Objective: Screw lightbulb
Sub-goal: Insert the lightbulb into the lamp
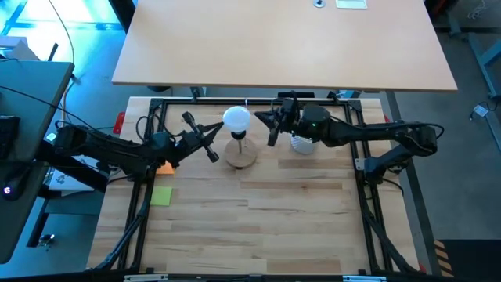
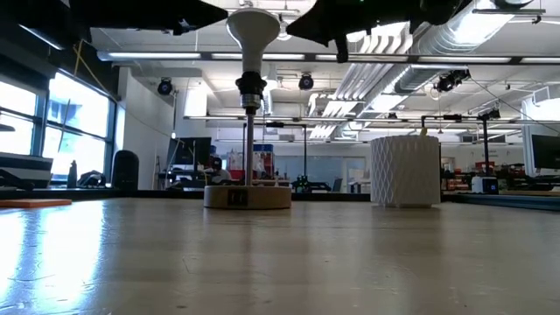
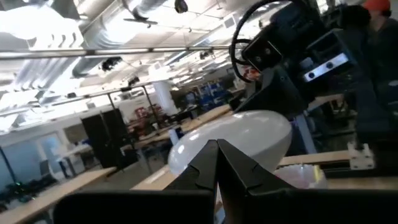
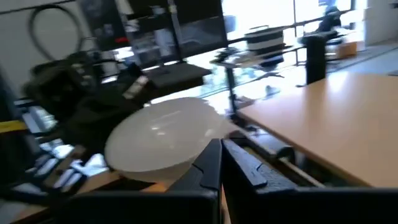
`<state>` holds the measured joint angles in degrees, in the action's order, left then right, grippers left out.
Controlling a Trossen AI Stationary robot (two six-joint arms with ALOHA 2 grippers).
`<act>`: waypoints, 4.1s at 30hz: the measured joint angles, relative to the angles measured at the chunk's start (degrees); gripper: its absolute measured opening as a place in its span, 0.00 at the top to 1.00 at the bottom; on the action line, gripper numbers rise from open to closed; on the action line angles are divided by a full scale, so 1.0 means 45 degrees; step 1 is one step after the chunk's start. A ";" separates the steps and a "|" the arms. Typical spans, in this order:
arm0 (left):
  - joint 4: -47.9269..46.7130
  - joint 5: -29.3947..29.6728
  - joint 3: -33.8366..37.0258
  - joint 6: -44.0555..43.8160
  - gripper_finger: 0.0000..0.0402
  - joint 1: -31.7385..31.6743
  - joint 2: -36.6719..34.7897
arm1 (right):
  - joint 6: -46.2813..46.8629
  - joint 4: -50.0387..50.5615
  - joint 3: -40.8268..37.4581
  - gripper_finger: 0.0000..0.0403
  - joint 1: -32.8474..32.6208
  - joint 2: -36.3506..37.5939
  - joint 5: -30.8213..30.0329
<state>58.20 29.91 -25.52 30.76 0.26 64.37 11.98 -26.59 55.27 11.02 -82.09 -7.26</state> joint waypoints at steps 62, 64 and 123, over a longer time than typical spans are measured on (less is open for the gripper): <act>-0.0437 0.0570 0.0010 -0.0926 1.00 -0.0346 0.0027 | -0.0841 -0.0260 -0.0005 1.00 -0.0045 -0.0068 0.3030; -0.0732 0.0321 0.0005 -0.1413 1.00 -0.0732 0.0027 | -0.1155 -0.0333 0.0000 1.00 -0.0428 -0.0063 0.3312; -0.2107 0.1533 0.0013 -0.1937 1.00 -0.1190 -0.0141 | -0.2898 0.1931 0.1287 1.00 -0.1685 -0.0587 0.1395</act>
<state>48.72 36.81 -25.46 22.04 -5.09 63.73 -1.07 -17.90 61.06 3.44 -84.73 -0.98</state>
